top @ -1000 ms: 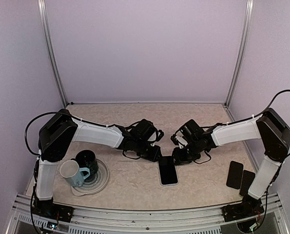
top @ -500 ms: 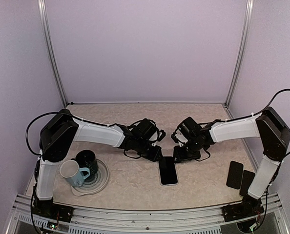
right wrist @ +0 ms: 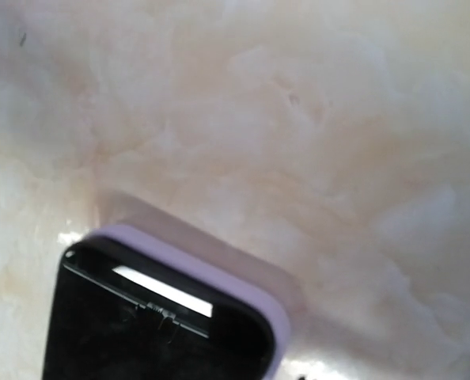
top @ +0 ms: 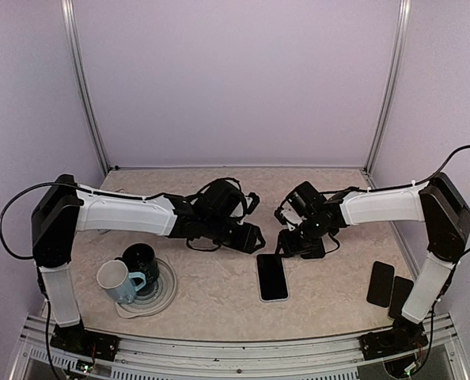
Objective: Put the phone into the phone case
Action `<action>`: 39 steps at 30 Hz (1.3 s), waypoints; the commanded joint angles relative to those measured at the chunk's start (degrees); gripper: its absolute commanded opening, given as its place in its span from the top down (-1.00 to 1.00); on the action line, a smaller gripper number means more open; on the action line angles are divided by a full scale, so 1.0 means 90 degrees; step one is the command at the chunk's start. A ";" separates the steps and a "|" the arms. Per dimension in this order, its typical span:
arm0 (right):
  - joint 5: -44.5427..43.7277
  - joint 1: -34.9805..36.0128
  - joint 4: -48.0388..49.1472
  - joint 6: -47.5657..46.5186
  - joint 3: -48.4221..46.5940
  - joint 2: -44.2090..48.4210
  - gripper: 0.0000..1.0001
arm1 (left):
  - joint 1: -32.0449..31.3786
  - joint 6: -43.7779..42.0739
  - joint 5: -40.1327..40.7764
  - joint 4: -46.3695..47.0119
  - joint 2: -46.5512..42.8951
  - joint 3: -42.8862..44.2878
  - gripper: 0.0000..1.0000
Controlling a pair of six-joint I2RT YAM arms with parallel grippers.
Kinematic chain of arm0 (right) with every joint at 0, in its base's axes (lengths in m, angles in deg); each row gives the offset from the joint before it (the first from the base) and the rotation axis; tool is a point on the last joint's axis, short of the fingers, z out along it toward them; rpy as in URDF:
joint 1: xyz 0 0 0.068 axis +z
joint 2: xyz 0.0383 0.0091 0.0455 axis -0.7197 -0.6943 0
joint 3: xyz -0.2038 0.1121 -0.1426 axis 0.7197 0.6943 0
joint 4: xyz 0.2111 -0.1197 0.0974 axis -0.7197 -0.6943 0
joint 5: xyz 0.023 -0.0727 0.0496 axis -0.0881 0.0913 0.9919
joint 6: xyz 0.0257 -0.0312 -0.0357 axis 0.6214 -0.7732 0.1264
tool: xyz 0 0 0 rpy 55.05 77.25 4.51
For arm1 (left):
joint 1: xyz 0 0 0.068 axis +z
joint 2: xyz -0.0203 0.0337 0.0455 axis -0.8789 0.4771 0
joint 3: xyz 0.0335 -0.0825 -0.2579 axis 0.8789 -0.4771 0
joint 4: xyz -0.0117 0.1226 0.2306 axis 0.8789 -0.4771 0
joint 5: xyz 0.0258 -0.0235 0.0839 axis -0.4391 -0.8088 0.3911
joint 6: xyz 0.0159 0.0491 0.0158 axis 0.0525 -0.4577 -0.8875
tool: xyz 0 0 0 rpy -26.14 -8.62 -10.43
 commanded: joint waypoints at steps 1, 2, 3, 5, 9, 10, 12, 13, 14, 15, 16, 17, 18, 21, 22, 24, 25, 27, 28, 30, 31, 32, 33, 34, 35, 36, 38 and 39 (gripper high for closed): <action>0.0129 0.0002 -0.0082 -0.0077 -0.0180 -0.0069 0.34 | 0.0373 0.0560 -0.0039 0.0500 -0.0482 -0.0430 -0.04; 0.0171 0.0002 -0.0093 -0.0115 -0.0241 -0.0154 0.34 | 0.0446 0.0672 -0.0193 0.0479 -0.0369 -0.0440 0.00; 0.0217 0.0012 -0.0082 -0.0185 -0.0314 -0.0224 0.35 | 0.0474 0.0761 -0.0352 0.0460 -0.0172 -0.0437 0.04; 0.0329 0.0026 0.0091 -0.0354 -0.0413 -0.0221 0.41 | 0.0482 0.0938 -0.0570 0.0609 0.0054 -0.0497 0.15; 0.1056 0.0014 0.0435 -0.0357 -0.0427 -0.0159 0.48 | 0.0519 0.1428 -0.1000 0.1477 0.0112 -0.0925 0.27; 0.1171 0.0015 0.0487 -0.0331 -0.0389 -0.0192 0.52 | 0.0520 0.1566 -0.1163 0.1768 0.0125 -0.1020 0.28; 0.1284 0.0010 0.0633 -0.0234 -0.0223 -0.0245 0.61 | 0.0506 0.1806 -0.1342 0.2107 0.0187 -0.1124 0.32; 0.1319 0.0001 0.0683 -0.0197 -0.0146 -0.0279 0.63 | 0.0499 0.1856 -0.1374 0.2212 0.0233 -0.1147 0.34; 0.1303 -0.0005 0.0683 -0.0183 -0.0123 -0.0322 0.65 | 0.0478 0.1883 -0.1389 0.2244 0.0332 -0.1137 0.37; 0.1263 -0.0015 0.0661 -0.0171 -0.0117 -0.0365 0.67 | 0.0468 0.1899 -0.1412 0.2269 0.0398 -0.1121 0.42; 0.1236 -0.0016 0.0675 -0.0191 -0.0111 -0.0397 0.70 | 0.0455 0.1901 -0.1456 0.2311 0.0489 -0.1111 0.45; 0.1241 -0.0023 0.0719 -0.0222 -0.0103 -0.0427 0.73 | 0.0446 0.1907 -0.1489 0.2375 0.0576 -0.1111 0.45; 0.1300 -0.0027 0.0795 -0.0249 -0.0099 -0.0449 0.78 | 0.0429 0.1904 -0.1522 0.2435 0.0616 -0.1108 0.45; 0.1961 -0.0021 0.1267 -0.0385 -0.0075 -0.0575 0.95 | 0.0394 0.1945 -0.1482 0.2498 0.0733 -0.1125 0.45; 0.2133 -0.0021 0.1376 -0.0410 -0.0112 -0.0650 1.00 | 0.0400 0.1999 -0.1462 0.2507 0.0765 -0.1125 0.46; 0.2152 -0.0024 0.1453 -0.0387 -0.0148 -0.0784 1.00 | 0.0418 0.2084 -0.1422 0.2387 0.0881 -0.1095 0.54; 0.2097 -0.0027 0.1475 -0.0360 -0.0150 -0.0839 1.00 | 0.0417 0.2081 -0.1393 0.2248 0.0924 -0.1053 0.56; 0.2015 -0.0031 0.1441 -0.0296 -0.0164 -0.0990 1.00 | 0.0397 0.2032 -0.1343 0.1969 0.1016 -0.0962 0.59; 0.1986 -0.0031 0.1414 -0.0275 -0.0164 -0.1110 1.00 | 0.0393 0.1963 -0.1326 0.1798 0.1095 -0.0909 0.60; 0.1917 -0.0027 0.1350 -0.0213 -0.0087 -0.1273 1.00 | 0.0376 0.1807 -0.1358 0.1393 0.1232 -0.0717 0.62; 0.1854 -0.0031 0.1308 -0.0179 -0.0040 -0.1306 1.00 | 0.0369 0.1707 -0.1382 0.1257 0.1354 -0.0657 0.64; 0.1700 -0.0034 0.1267 -0.0121 0.0090 -0.1302 1.00 | 0.0348 0.1592 -0.1385 0.0906 0.1428 -0.0543 0.68; 0.1551 -0.0031 0.1197 -0.0081 0.0192 -0.1276 1.00 | 0.0332 0.1477 -0.1361 0.0656 0.1531 -0.0486 0.71; 0.1434 -0.0031 0.1138 -0.0045 0.0298 -0.1238 1.00 | 0.0323 0.1364 -0.1361 0.0477 0.1609 -0.0472 0.75; 0.1342 -0.0036 0.1102 -0.0019 0.0384 -0.1208 1.00 | 0.0309 0.1249 -0.1397 0.0282 0.1730 -0.0471 0.79; 0.1303 -0.0032 0.1077 0.0007 0.0462 -0.1191 1.00 | 0.0305 0.1109 -0.1425 0.0069 0.1841 -0.0466 0.81; 0.1359 -0.0022 0.1112 0.0038 0.0630 -0.1179 1.00 | 0.0282 0.0810 -0.1452 -0.0377 0.2078 -0.0424 0.82; 0.1340 -0.0010 0.1109 0.0044 0.0705 -0.1179 1.00 | 0.0269 0.0655 -0.1455 -0.0615 0.2168 -0.0363 0.82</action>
